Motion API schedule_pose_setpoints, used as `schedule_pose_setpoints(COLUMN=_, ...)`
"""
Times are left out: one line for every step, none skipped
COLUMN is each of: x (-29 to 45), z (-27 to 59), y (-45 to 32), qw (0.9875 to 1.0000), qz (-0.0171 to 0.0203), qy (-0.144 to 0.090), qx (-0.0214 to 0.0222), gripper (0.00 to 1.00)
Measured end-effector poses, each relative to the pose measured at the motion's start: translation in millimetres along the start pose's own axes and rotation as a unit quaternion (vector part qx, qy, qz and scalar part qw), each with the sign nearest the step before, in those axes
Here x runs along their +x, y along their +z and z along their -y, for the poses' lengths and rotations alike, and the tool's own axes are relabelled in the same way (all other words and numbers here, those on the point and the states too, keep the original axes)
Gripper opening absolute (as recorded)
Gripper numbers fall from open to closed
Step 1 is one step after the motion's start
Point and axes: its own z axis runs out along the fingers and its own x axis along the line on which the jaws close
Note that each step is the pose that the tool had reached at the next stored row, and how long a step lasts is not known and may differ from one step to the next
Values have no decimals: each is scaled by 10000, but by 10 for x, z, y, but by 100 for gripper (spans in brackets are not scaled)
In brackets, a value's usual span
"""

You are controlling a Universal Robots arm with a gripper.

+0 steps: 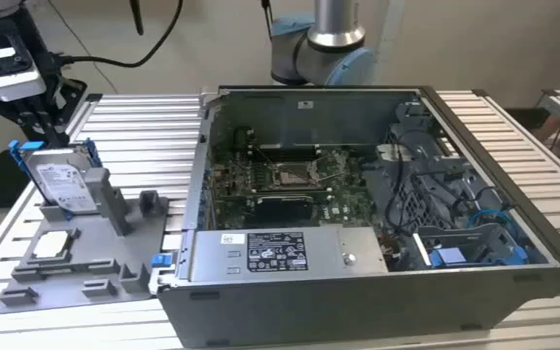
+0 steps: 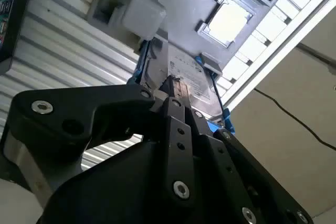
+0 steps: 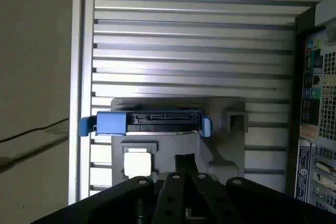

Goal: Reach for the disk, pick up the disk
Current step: 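Reach for the disk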

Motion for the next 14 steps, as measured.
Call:
schedule_pose_setpoints(x=0, z=0, y=0, qw=10000, qz=0, qy=0, qx=0, gripper=0)
schedule_pose_setpoints(x=0, z=0, y=0, qw=10000, qz=0, qy=0, qx=0, gripper=0)
schedule_pose_setpoints(x=0, z=0, y=0, qw=10000, qz=0, qy=0, qx=0, gripper=0)
schedule_pose_setpoints(x=0, z=0, y=0, qw=10000, qz=0, qy=0, qx=0, gripper=0)
schedule_pose_setpoints(x=0, z=0, y=0, qw=10000, qz=0, qy=0, qx=0, gripper=0)
schedule_pose_setpoints(x=0, z=0, y=0, qw=10000, qz=0, qy=0, qx=0, gripper=0)
schedule_pose_setpoints(x=0, z=0, y=0, qw=10000, qz=0, qy=0, qx=0, gripper=0)
schedule_pose_setpoints(x=0, z=0, y=0, qw=10000, qz=0, qy=0, qx=0, gripper=0)
schedule_pose_setpoints(x=0, z=0, y=0, qw=10000, qz=0, qy=0, qx=0, gripper=0)
schedule_pose_setpoints(x=0, z=0, y=0, qw=10000, qz=0, qy=0, qx=0, gripper=0)
schedule_pose_setpoints(x=0, z=0, y=0, qw=10000, qz=0, qy=0, qx=0, gripper=0)
schedule_pose_setpoints(x=1, z=-6, y=0, qw=10000, qz=0, qy=1, qx=0, gripper=0)
schedule_pose_setpoints(x=0, z=-28, y=1, qw=10000, qz=0, qy=2, qx=0, gripper=0)
schedule_pose_setpoints(x=-1, z=-67, y=2, qw=10000, qz=0, qy=1, qx=0, gripper=0)
